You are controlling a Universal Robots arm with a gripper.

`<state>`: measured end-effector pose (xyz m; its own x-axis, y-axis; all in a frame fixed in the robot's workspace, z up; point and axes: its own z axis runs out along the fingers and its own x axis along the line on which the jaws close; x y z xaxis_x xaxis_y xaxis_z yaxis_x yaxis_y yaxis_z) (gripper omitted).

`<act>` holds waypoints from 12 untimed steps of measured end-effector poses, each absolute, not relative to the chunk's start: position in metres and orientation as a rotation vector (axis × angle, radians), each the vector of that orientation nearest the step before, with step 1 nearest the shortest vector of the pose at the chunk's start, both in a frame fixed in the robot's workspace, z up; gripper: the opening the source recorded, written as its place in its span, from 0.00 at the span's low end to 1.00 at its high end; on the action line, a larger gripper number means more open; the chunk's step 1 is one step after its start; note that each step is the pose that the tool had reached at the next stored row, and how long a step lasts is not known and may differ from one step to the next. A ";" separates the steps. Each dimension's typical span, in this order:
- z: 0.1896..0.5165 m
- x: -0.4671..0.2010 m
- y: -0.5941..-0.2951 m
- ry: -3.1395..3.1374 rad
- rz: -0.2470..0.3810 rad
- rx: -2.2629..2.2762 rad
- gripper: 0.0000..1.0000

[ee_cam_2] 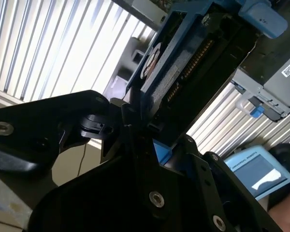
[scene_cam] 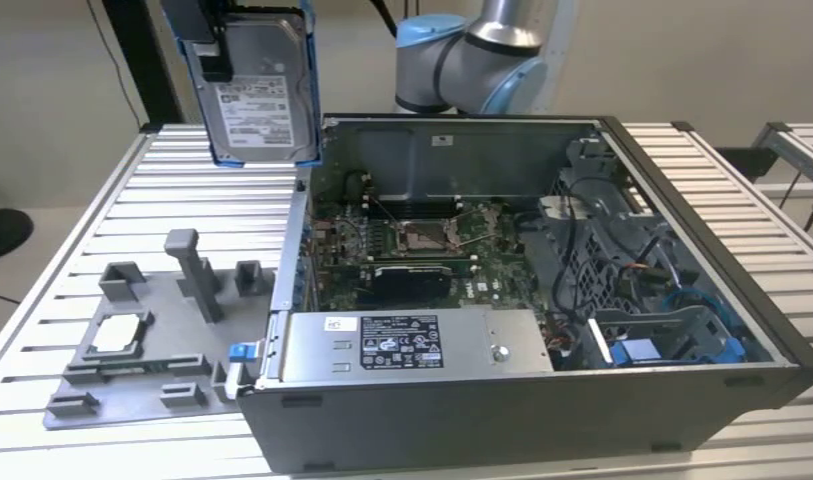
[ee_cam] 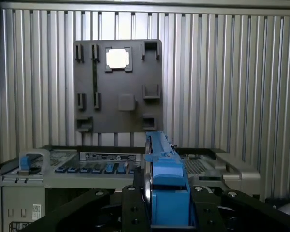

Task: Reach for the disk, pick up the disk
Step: 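Pick up the disk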

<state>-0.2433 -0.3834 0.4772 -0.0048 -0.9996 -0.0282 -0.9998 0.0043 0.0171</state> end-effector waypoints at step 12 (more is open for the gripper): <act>0.477 -0.189 -0.383 2.225 0.059 -2.214 0.00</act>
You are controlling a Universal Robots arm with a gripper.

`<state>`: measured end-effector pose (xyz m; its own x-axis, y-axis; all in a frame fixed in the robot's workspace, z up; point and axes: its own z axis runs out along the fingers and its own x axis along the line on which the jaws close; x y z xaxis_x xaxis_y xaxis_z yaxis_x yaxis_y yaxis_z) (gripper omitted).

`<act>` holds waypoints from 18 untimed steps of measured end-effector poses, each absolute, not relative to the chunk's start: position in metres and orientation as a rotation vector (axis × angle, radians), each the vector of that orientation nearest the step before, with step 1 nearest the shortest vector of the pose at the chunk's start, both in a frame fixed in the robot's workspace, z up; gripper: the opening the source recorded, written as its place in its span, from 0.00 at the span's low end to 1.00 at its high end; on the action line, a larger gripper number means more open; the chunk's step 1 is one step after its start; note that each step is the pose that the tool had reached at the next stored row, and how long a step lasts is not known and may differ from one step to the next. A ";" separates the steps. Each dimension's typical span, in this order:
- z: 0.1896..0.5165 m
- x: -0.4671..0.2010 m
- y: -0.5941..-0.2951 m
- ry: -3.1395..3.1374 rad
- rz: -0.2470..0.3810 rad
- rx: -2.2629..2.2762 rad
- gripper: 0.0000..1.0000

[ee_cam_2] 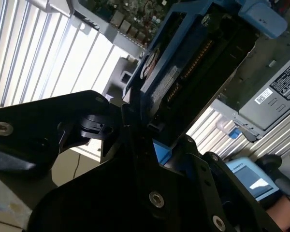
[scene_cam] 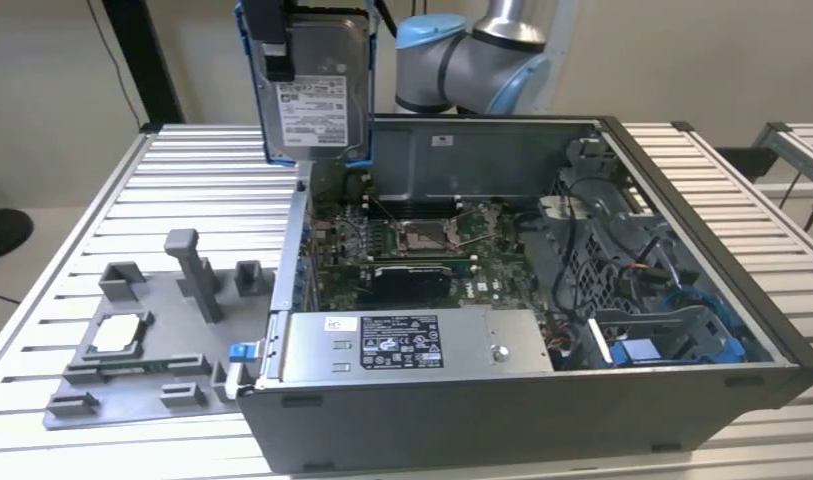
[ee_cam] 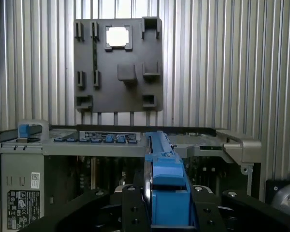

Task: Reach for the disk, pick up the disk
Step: 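Pick up the disk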

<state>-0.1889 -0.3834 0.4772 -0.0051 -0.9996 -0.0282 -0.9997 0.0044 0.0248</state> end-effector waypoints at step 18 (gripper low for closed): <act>0.477 -0.107 -0.383 2.226 0.063 -2.216 0.00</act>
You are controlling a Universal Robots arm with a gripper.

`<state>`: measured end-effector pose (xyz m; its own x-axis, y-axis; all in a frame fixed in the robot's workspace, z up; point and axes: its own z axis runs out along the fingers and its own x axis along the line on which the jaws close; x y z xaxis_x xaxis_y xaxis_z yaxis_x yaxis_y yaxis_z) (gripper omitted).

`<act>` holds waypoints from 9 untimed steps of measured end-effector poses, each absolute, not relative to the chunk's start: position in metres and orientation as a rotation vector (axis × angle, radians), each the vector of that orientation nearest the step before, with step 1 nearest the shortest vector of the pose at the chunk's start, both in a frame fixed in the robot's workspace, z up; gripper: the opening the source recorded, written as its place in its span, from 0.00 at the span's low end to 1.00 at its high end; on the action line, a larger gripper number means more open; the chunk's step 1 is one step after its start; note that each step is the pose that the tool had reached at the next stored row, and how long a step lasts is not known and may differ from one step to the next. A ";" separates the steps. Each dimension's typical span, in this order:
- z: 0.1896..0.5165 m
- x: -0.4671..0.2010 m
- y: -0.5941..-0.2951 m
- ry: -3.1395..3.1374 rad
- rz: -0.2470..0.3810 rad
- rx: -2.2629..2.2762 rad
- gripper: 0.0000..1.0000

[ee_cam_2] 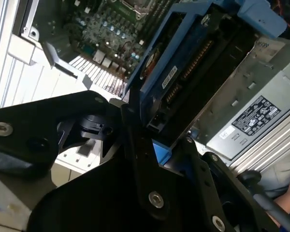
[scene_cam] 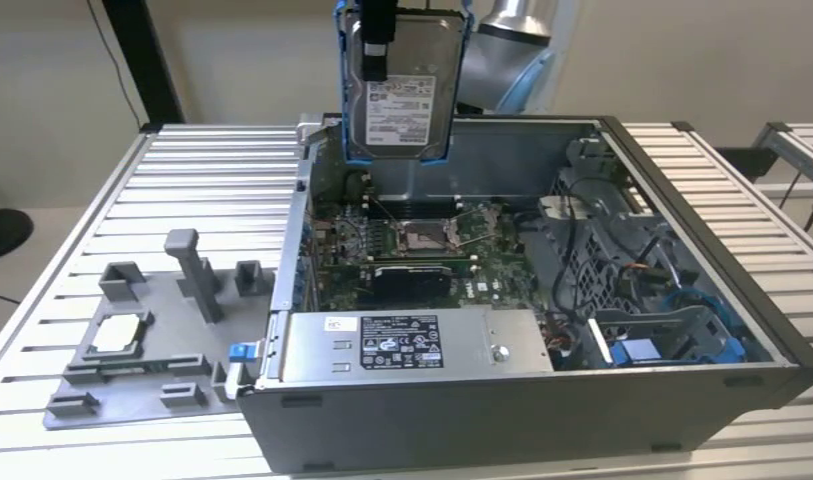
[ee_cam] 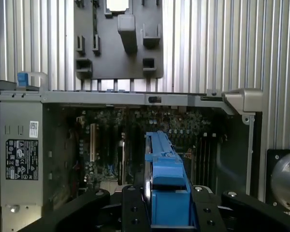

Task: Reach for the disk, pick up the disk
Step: 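Pick up the disk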

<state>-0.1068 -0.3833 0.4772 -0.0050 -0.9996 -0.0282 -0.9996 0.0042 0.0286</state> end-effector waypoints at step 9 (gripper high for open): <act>0.477 -0.067 -0.383 -2.225 -0.064 2.215 0.00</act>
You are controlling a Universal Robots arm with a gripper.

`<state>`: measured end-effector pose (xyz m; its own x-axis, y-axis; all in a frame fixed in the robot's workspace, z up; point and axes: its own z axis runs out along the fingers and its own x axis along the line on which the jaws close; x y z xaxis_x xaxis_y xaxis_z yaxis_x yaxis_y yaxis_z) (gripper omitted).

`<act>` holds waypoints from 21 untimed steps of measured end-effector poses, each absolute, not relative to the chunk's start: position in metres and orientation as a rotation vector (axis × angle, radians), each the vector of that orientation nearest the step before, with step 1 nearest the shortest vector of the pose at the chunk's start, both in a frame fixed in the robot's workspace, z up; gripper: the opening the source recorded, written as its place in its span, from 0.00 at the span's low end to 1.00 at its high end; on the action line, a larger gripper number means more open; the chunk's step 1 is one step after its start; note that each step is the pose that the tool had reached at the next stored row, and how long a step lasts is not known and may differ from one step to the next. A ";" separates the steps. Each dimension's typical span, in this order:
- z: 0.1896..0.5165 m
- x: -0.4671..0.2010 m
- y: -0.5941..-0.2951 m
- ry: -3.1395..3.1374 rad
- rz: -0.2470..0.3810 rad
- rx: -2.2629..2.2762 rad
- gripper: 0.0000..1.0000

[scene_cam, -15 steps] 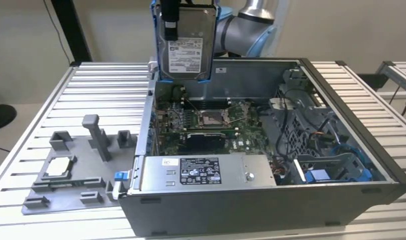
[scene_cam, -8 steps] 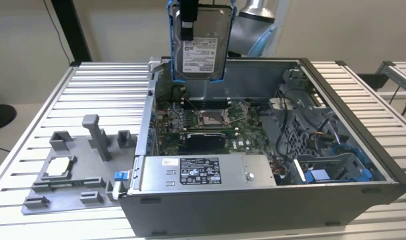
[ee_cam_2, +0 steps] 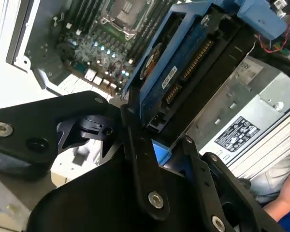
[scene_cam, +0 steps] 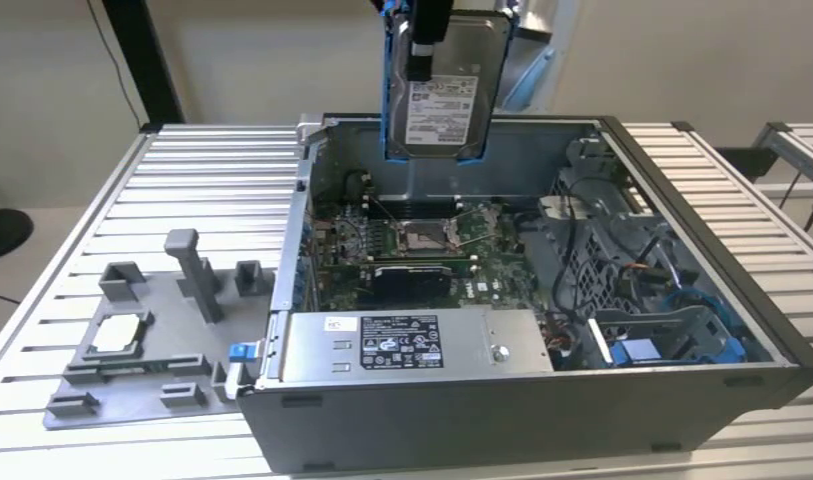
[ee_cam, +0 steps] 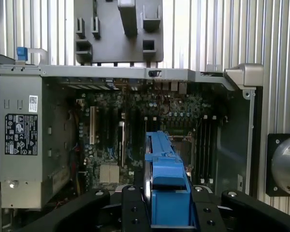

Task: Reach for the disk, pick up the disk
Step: 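Pick up the disk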

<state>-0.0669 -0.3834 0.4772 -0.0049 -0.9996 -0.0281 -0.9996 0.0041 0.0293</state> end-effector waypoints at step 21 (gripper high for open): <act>0.477 0.002 -0.383 -2.225 -0.065 2.215 0.00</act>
<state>0.0019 -0.3833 0.4772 -0.0050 -0.9996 -0.0282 -0.9995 0.0041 0.0302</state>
